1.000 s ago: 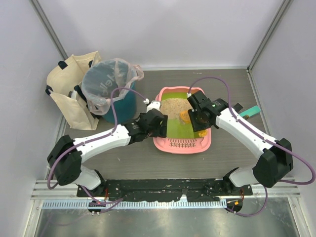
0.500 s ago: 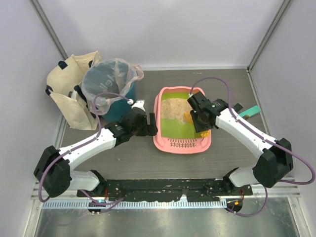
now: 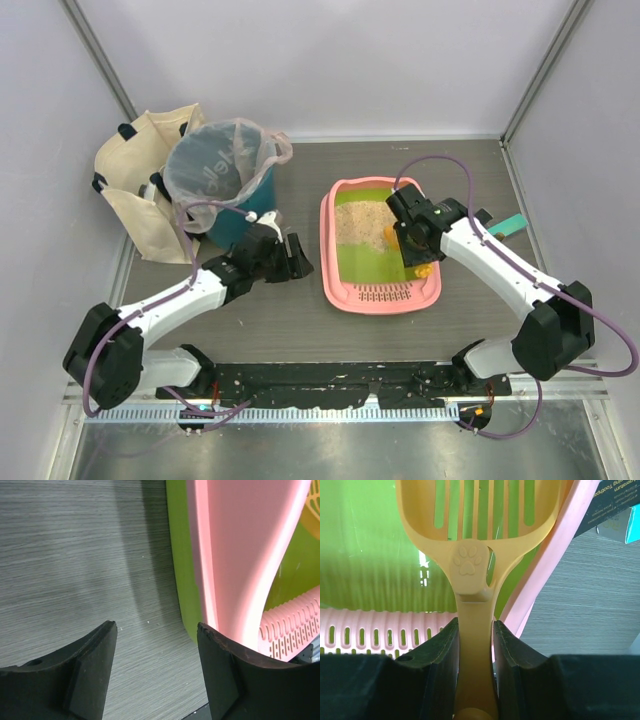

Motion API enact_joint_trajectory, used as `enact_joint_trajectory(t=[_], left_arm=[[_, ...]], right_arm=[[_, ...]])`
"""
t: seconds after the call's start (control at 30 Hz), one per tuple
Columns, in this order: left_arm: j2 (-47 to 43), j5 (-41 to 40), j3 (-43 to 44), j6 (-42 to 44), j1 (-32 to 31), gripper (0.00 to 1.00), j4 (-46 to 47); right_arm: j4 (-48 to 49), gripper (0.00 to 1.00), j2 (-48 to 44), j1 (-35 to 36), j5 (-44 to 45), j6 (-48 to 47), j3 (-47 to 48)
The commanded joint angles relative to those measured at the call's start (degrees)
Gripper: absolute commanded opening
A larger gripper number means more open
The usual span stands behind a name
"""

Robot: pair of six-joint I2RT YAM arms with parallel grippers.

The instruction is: Clean the litter box

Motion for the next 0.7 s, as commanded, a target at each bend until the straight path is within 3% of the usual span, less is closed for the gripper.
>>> enact_joint_trajectory(t=[0.0, 0.27, 0.67], left_arm=[[0.7, 6.2, -0.2, -2.9, 0.6, 0.67, 8.1], [2.8, 9.1, -2.6, -7.6, 0.6, 0.66, 18.8], [10.4, 11.3, -3.0, -10.2, 0.6, 0.55, 24.3]], right_arm=[[-1.4, 0.01, -2.2, -0.2, -0.8, 0.5, 1.9], [-3.2, 0.01, -2.4, 0.0, -5.5, 0.2, 5.9], [-6.5, 0.01, -0.1, 2.8, -6.0, 1.7, 7.8]])
